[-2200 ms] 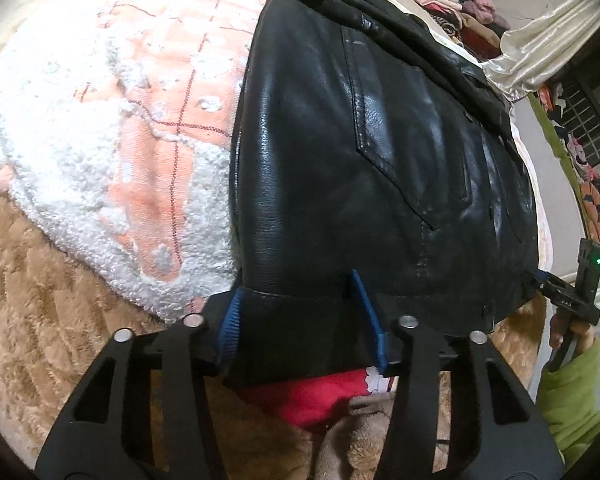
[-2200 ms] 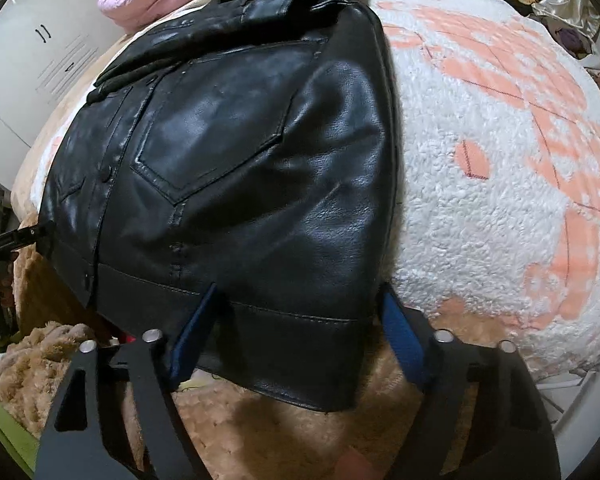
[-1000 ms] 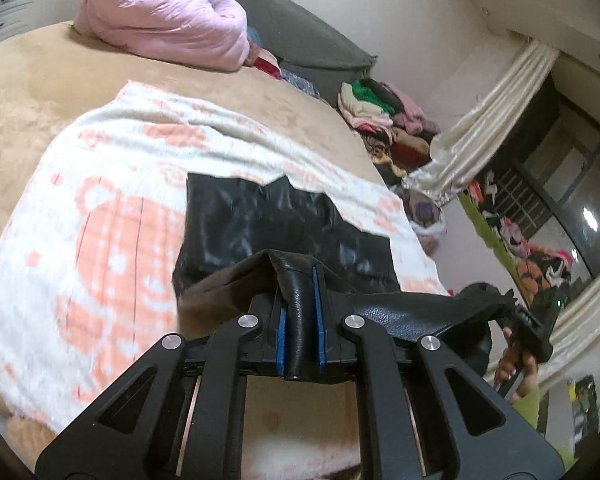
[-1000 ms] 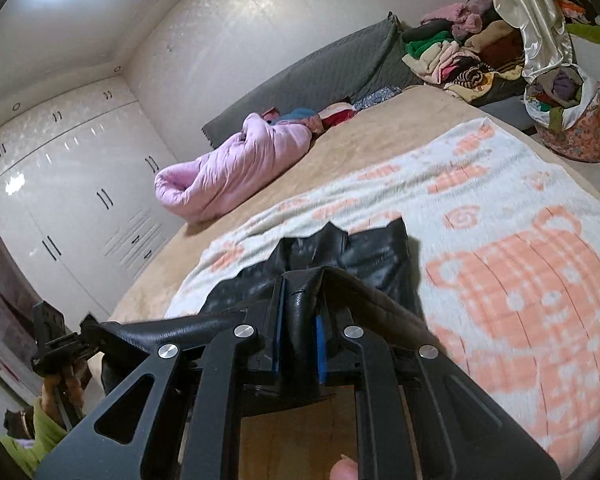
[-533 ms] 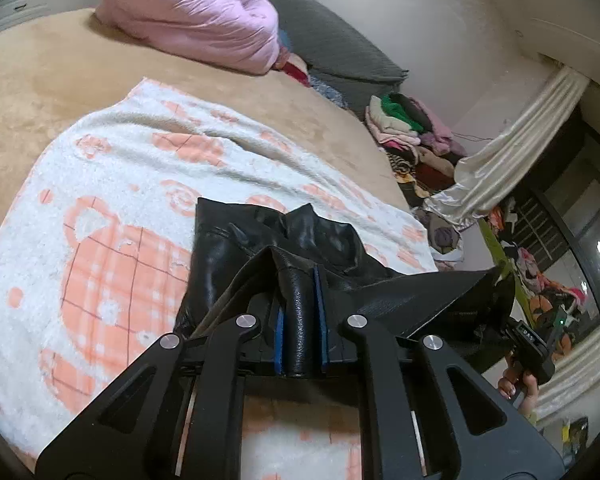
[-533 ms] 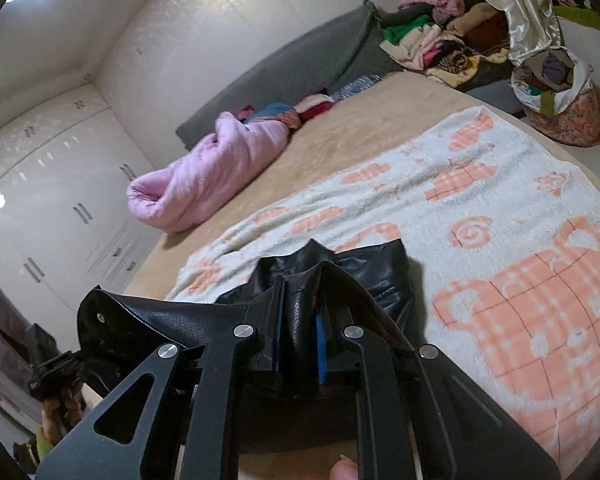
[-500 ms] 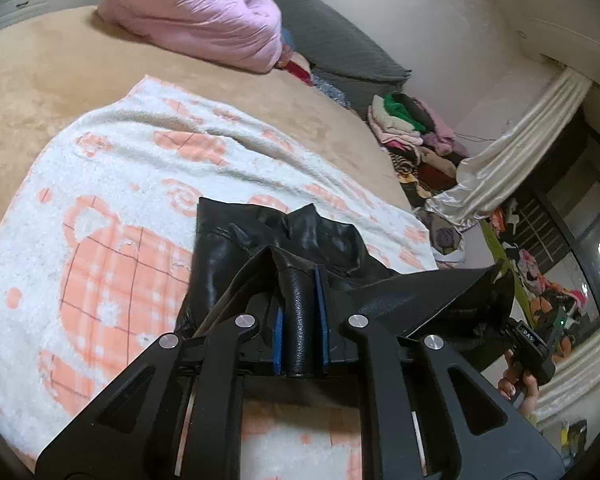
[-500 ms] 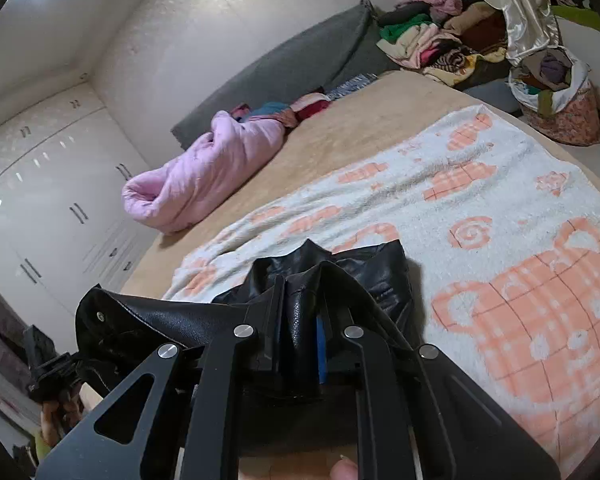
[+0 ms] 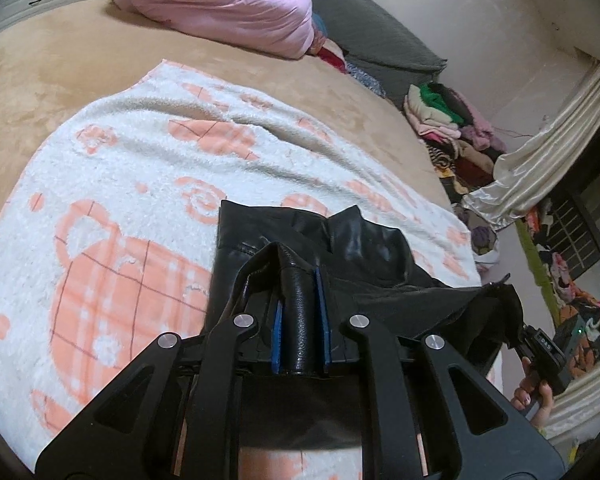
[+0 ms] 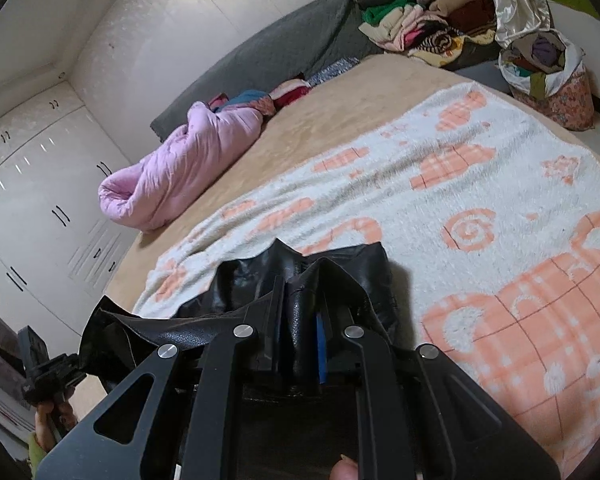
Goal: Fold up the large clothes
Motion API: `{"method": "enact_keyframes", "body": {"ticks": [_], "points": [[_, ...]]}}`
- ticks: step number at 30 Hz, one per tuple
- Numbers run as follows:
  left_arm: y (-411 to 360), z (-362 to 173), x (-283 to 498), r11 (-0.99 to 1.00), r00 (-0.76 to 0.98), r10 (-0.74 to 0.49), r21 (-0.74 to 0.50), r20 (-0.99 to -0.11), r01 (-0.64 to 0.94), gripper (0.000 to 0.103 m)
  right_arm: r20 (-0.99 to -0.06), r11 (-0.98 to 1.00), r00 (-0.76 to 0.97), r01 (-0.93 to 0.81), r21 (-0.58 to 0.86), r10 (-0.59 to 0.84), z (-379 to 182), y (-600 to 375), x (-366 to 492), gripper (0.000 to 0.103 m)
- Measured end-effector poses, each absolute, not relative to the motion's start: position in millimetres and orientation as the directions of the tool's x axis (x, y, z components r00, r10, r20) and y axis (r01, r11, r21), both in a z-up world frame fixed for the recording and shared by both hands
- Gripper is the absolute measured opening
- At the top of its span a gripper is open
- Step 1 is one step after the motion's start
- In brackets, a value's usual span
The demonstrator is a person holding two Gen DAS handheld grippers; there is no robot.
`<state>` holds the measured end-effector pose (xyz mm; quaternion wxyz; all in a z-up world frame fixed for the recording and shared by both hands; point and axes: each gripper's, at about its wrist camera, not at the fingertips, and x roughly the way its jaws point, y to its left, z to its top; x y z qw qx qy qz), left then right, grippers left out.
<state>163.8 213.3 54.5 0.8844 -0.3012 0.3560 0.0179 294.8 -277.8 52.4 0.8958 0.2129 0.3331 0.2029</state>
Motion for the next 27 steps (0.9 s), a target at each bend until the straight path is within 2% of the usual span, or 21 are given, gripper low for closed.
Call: {"method": "enact_keyframes", "body": {"ticks": [7,10,11,12,13,14,15,16,18,22,27], "points": [[214.0,34.2,191.1,0.824,0.719,-0.156,-0.491,-0.677,-0.283,0.01,-0.567,0.842,0.664,-0.189,0.505,0.489,23.0,-274.8,322.3,0.013],[213.2,25.1,197.6,0.821,0.714,-0.153,-0.49,-0.683,-0.293,0.011,-0.58,0.846,0.652,-0.191,0.498,0.488,13.6,-273.0,327.1,0.019],[213.0,23.5,198.9,0.818,0.714,-0.156,-0.494,-0.683,-0.294,0.012,-0.579,0.845,0.651,-0.195,0.498,0.491,11.9,-272.8,327.5,0.024],[212.8,22.5,199.3,0.815,0.715,-0.159,-0.499,-0.681,-0.294,0.015,-0.575,0.841,0.651,-0.194,0.505,0.496,11.3,-273.7,327.5,0.04],[212.6,21.3,200.1,0.813,0.714,-0.164,-0.503,-0.68,-0.292,0.019,-0.568,0.841,0.662,-0.188,0.507,0.49,11.4,-275.7,326.5,0.051],[211.9,21.8,200.2,0.811,0.715,-0.17,-0.509,-0.678,-0.289,0.022,-0.565,0.846,0.673,-0.178,0.502,0.477,13.0,-278.0,325.7,0.072],[210.9,23.2,199.3,0.809,0.719,-0.178,-0.516,-0.672,-0.282,0.03,-0.55,0.847,0.694,-0.17,0.503,0.466,16.1,-282.7,323.3,0.075],[209.2,27.6,196.9,0.813,0.729,-0.172,-0.514,-0.662,-0.274,0.039,-0.531,0.838,0.7,-0.181,0.514,0.477,18.7,-286.2,321.7,0.075],[208.4,39.5,190.1,0.827,0.756,-0.14,-0.495,-0.64,-0.266,0.045,-0.516,0.846,0.721,-0.185,0.5,0.463,24.2,-290.0,317.4,0.075],[207.7,59.2,179.2,0.844,0.79,-0.113,-0.478,-0.603,-0.244,0.047,-0.528,0.911,0.757,-0.22,0.349,0.385,35.0,-277.9,310.5,0.075],[192.3,51.0,188.0,0.931,0.724,0.004,-0.262,-0.69,-0.255,0.047,-0.592,0.963,0.765,-0.261,0.075,0.253,30.5,-243.1,317.4,0.073]]}}
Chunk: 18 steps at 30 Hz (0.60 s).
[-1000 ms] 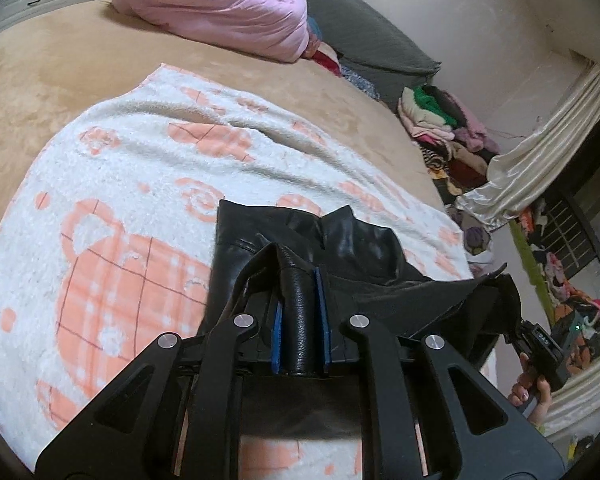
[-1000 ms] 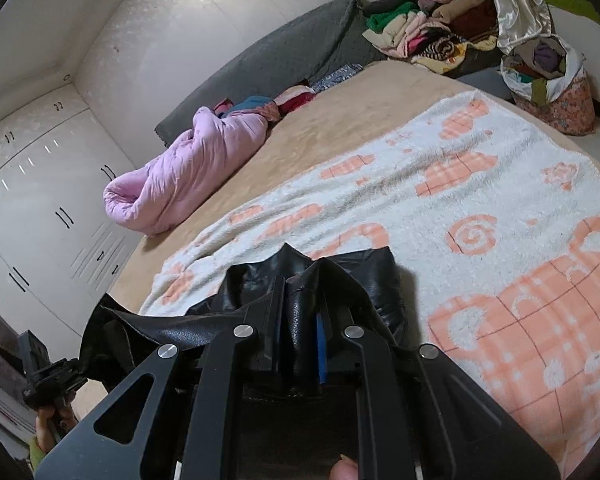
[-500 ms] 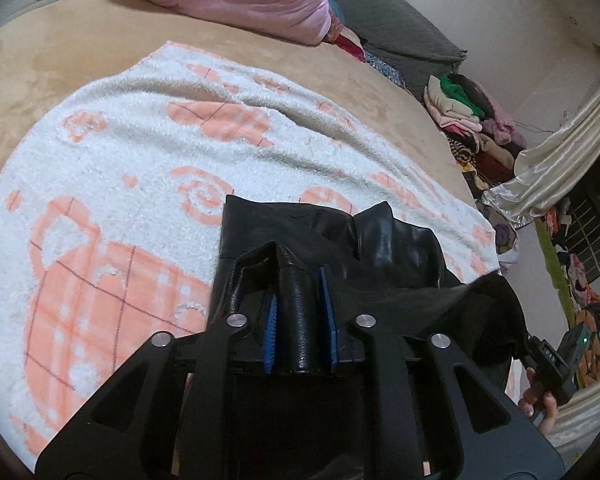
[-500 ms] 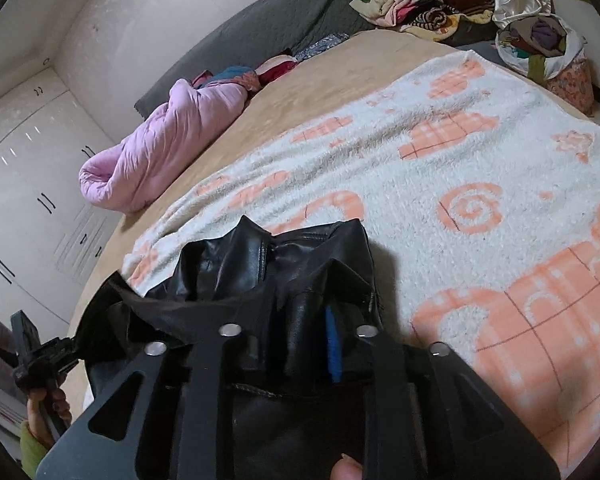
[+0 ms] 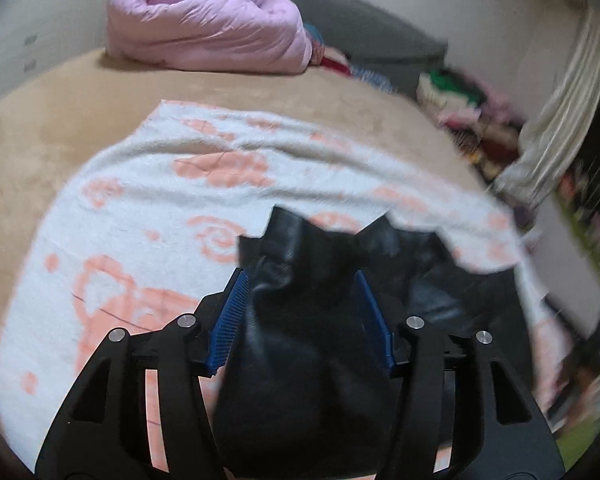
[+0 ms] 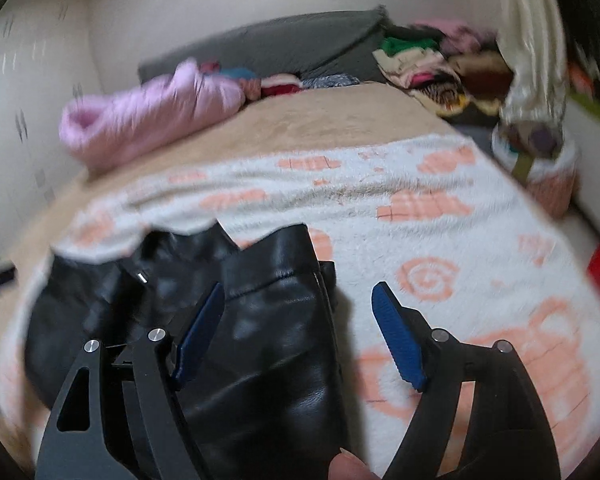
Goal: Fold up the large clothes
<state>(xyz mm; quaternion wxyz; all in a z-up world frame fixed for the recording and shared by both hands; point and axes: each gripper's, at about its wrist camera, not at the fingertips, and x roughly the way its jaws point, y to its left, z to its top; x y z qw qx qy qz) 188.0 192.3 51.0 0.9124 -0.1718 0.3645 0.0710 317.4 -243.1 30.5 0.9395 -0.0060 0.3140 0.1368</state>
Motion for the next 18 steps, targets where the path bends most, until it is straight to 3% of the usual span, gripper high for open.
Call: {"method": "enact_keyframes", "body": {"ticks": [5,8,10,12,14,15,18], "points": [[189.7,22.2,209.8,0.951,0.657,0.008,-0.197,-0.754,-0.238,0.047,-0.649,0.961,0.728,-0.276,0.017,0.221,8.4,-230.5,334.9,0.07],[186.2,13.1,223.0,0.963,0.64,0.037,-0.145,-0.767,-0.229,0.054,-0.67,0.956,0.713,-0.291,-0.013,0.208,-0.8,-224.7,342.8,0.067],[184.9,7.2,231.7,0.966,0.63,0.051,-0.122,-0.775,-0.229,0.054,-0.68,0.952,0.703,-0.306,-0.026,0.208,-7.0,-220.7,346.4,0.06],[181.8,1.0,238.7,0.969,0.622,0.076,-0.09,-0.779,-0.231,0.053,-0.687,0.946,0.694,-0.322,-0.028,0.215,-13.2,-217.1,347.6,0.039],[179.7,-2.0,241.1,0.969,0.621,0.097,-0.07,-0.778,-0.239,0.035,-0.676,0.946,0.712,-0.319,-0.066,0.192,-14.9,-213.1,345.2,0.016],[179.9,-2.6,240.8,0.966,0.622,0.12,-0.053,-0.773,-0.253,0.02,-0.668,0.947,0.72,-0.315,-0.069,0.191,-12.8,-213.8,343.9,0.01],[189.2,13.1,228.7,0.957,0.682,0.103,-0.114,-0.724,-0.266,0.01,-0.621,0.954,0.742,-0.299,0.029,0.252,7.5,-226.9,341.5,0.007]]}}
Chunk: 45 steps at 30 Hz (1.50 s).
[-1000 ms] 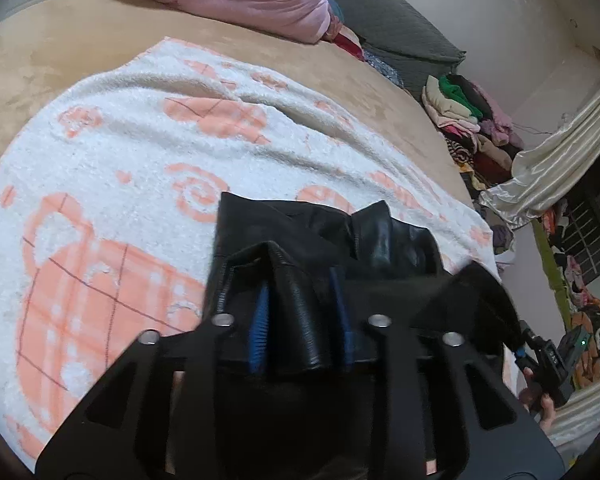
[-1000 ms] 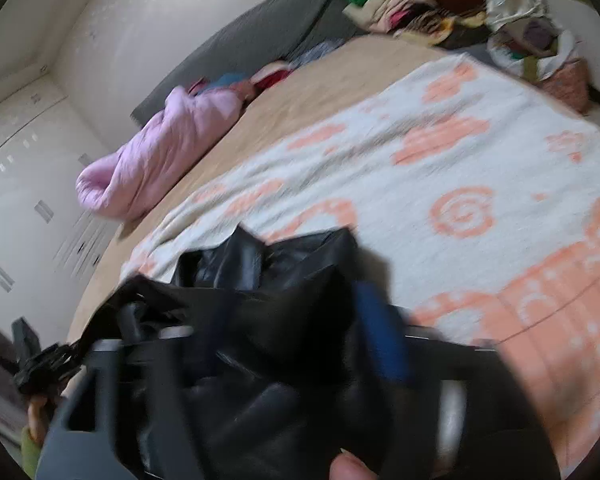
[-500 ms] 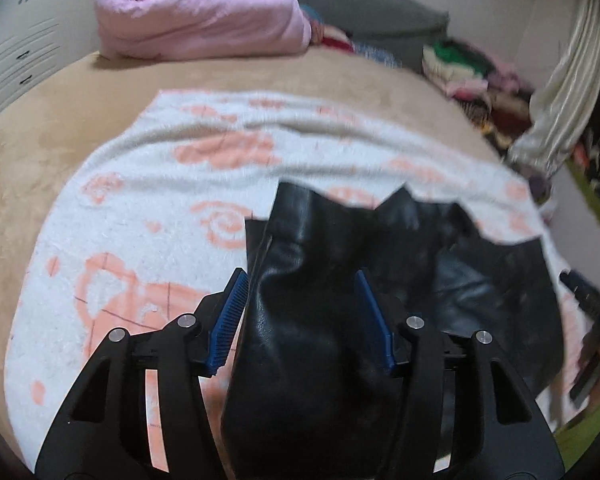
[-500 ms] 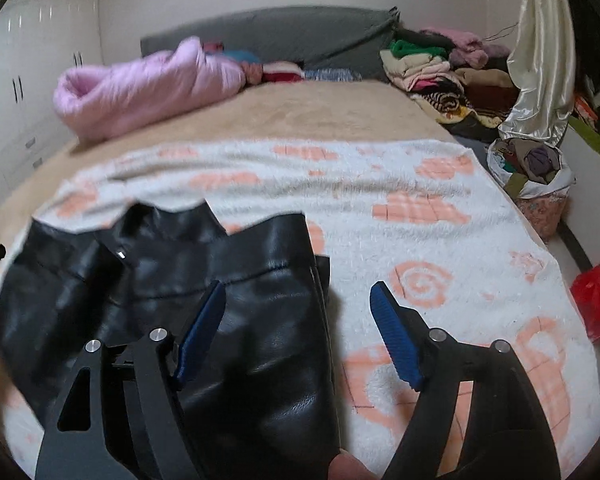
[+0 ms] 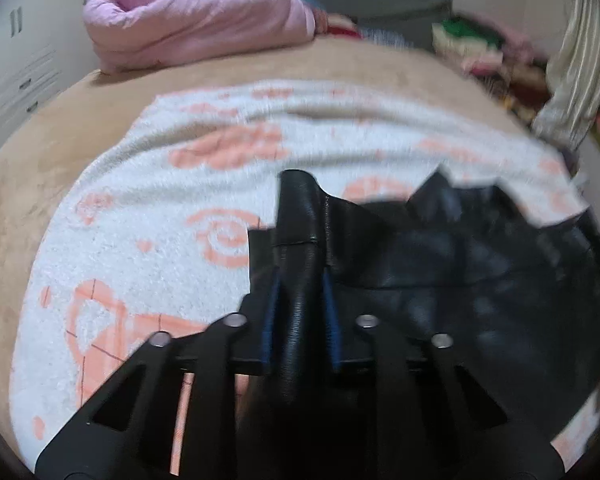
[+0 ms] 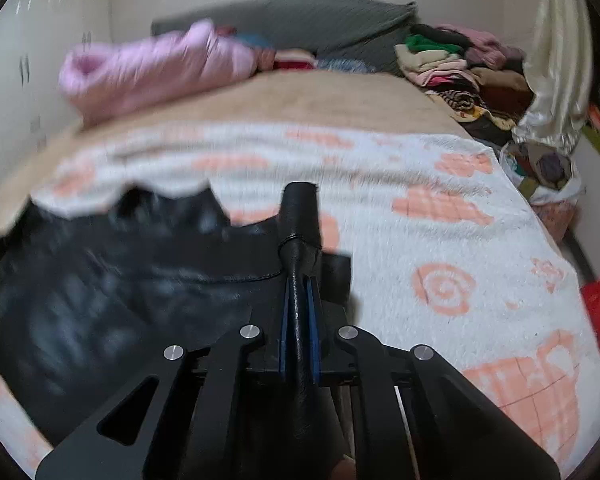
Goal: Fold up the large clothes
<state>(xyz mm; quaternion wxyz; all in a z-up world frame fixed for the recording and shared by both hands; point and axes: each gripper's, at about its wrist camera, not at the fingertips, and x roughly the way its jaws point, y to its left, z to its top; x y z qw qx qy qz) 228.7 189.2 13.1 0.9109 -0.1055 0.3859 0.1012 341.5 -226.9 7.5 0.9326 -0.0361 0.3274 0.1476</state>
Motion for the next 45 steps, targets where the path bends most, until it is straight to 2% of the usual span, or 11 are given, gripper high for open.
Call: {"method": "enact_keyframes", "body": {"ticks": [3,6,10,16,26,37,39,41,43,44,45], "points": [[192.6,46.8,221.6,0.958,0.756,0.1,-0.142,-0.647,-0.249,0.009,-0.555,0.946,0.769,-0.298,0.126,0.316,30.0,-237.1,343.2,0.007],[192.7,62.6,231.3,0.964,0.781,0.11,-0.125,-0.615,-0.234,0.008,-0.529,0.953,0.794,-0.269,0.138,0.301,37.7,-237.3,354.3,0.007],[194.7,47.4,260.0,0.965,0.754,0.123,-0.101,-0.645,-0.243,0.008,-0.55,0.966,0.795,-0.237,0.107,0.256,25.9,-232.0,369.4,0.007],[197.9,4.0,278.2,0.959,0.678,0.119,-0.092,-0.725,-0.266,0.012,-0.647,0.976,0.733,-0.198,0.095,0.212,-10.2,-229.7,388.0,0.009],[210.4,-25.4,276.5,0.946,0.661,0.082,-0.151,-0.746,-0.287,0.02,-0.711,0.978,0.673,-0.172,0.117,0.203,-40.3,-232.0,398.9,0.015],[207.3,-17.9,268.8,0.948,0.666,0.105,-0.129,-0.739,-0.292,0.027,-0.72,0.98,0.665,-0.163,0.118,0.197,-40.9,-233.5,395.9,0.021],[207.9,-16.4,267.2,0.947,0.662,0.106,-0.127,-0.742,-0.294,0.028,-0.725,0.984,0.668,-0.148,0.096,0.171,-39.9,-232.6,393.7,0.029],[206.9,-14.4,265.4,0.948,0.66,0.118,-0.114,-0.742,-0.298,0.032,-0.728,0.984,0.664,-0.144,0.103,0.173,-39.7,-234.3,392.9,0.032],[205.4,-12.4,262.6,0.948,0.655,0.135,-0.094,-0.743,-0.303,0.04,-0.736,0.987,0.659,-0.126,0.096,0.156,-39.2,-237.1,391.5,0.045],[205.6,-11.8,260.9,0.948,0.654,0.136,-0.094,-0.744,-0.303,0.041,-0.745,0.99,0.653,-0.109,0.085,0.136,-39.6,-239.3,391.3,0.055],[206.0,-11.1,259.1,0.948,0.652,0.136,-0.093,-0.746,-0.304,0.045,-0.746,0.99,0.65,-0.103,0.101,0.143,-39.6,-244.1,389.8,0.056]]}}
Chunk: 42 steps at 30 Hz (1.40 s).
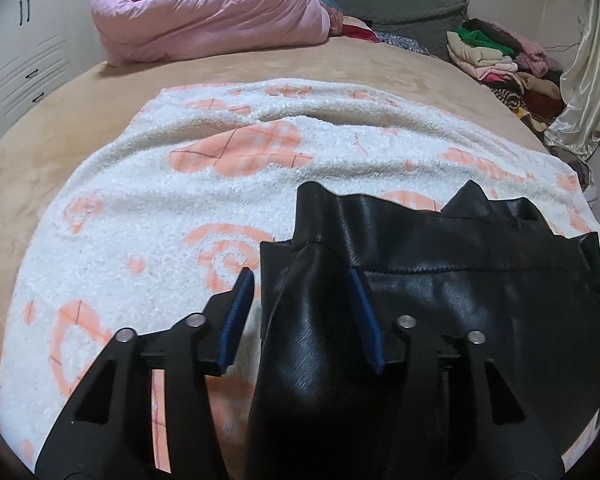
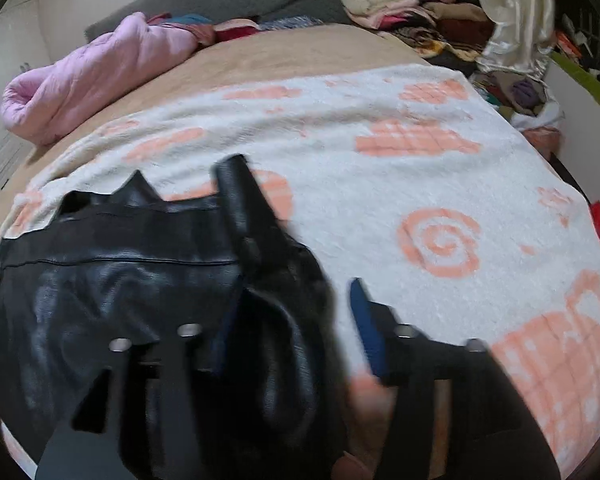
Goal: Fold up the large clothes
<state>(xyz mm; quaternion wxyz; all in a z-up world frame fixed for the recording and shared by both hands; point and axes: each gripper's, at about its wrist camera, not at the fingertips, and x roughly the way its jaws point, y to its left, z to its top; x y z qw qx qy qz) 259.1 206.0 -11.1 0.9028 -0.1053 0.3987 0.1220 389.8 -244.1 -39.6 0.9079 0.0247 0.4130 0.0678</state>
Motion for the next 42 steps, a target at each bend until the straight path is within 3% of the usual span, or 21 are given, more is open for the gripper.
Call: {"method": "enact_keyframes", "body": {"ticks": [6,10,14,22,25,27,28,30,34,42], "points": [[210.2,-5.6,246.1,0.947,0.644,0.146,-0.083,-0.751,-0.312,0.067,-0.747,0.984,0.643,-0.082,0.156,0.172,-34.4,-262.1,376.1,0.076],[215.2,0.1,230.7,0.943,0.654,0.109,-0.131,-0.748,-0.307,0.081,-0.74,0.965,0.625,-0.095,0.246,0.25,-32.4,-271.6,358.2,0.08],[220.0,0.8,213.2,0.934,0.666,0.059,-0.195,-0.743,-0.3,0.083,-0.723,0.92,0.581,-0.129,0.371,0.373,-33.1,-278.8,340.2,0.086],[219.8,-35.1,187.7,0.865,0.639,-0.192,-0.436,-0.745,-0.249,0.088,-0.715,0.878,0.522,-0.169,0.448,0.466,-40.0,-277.5,310.7,0.086],[218.7,-42.7,181.8,0.848,0.642,-0.209,-0.464,-0.737,-0.257,0.088,-0.705,0.854,0.503,-0.152,0.497,0.5,-48.9,-282.0,304.8,0.076],[217.5,-42.6,180.4,0.842,0.646,-0.214,-0.474,-0.732,-0.258,0.086,-0.689,0.838,0.51,-0.132,0.529,0.515,-53.0,-285.7,300.4,0.052],[216.3,-42.3,179.2,0.835,0.651,-0.225,-0.488,-0.725,-0.255,0.072,-0.682,0.832,0.518,-0.118,0.542,0.517,-53.3,-287.7,298.5,0.047],[217.8,-43.3,178.2,0.813,0.655,-0.252,-0.523,-0.712,-0.256,0.061,-0.662,0.819,0.535,-0.105,0.564,0.525,-52.6,-291.2,292.2,0.032],[209.2,-37.1,173.8,0.846,0.647,-0.215,-0.47,-0.731,-0.251,0.045,-0.657,0.833,0.561,-0.112,0.542,0.504,-44.4,-289.0,280.3,0.024],[203.3,-30.2,144.1,0.863,0.646,-0.198,-0.444,-0.737,-0.242,0.043,-0.678,0.862,0.574,-0.105,0.496,0.46,-41.7,-289.4,256.8,0.026]]}}
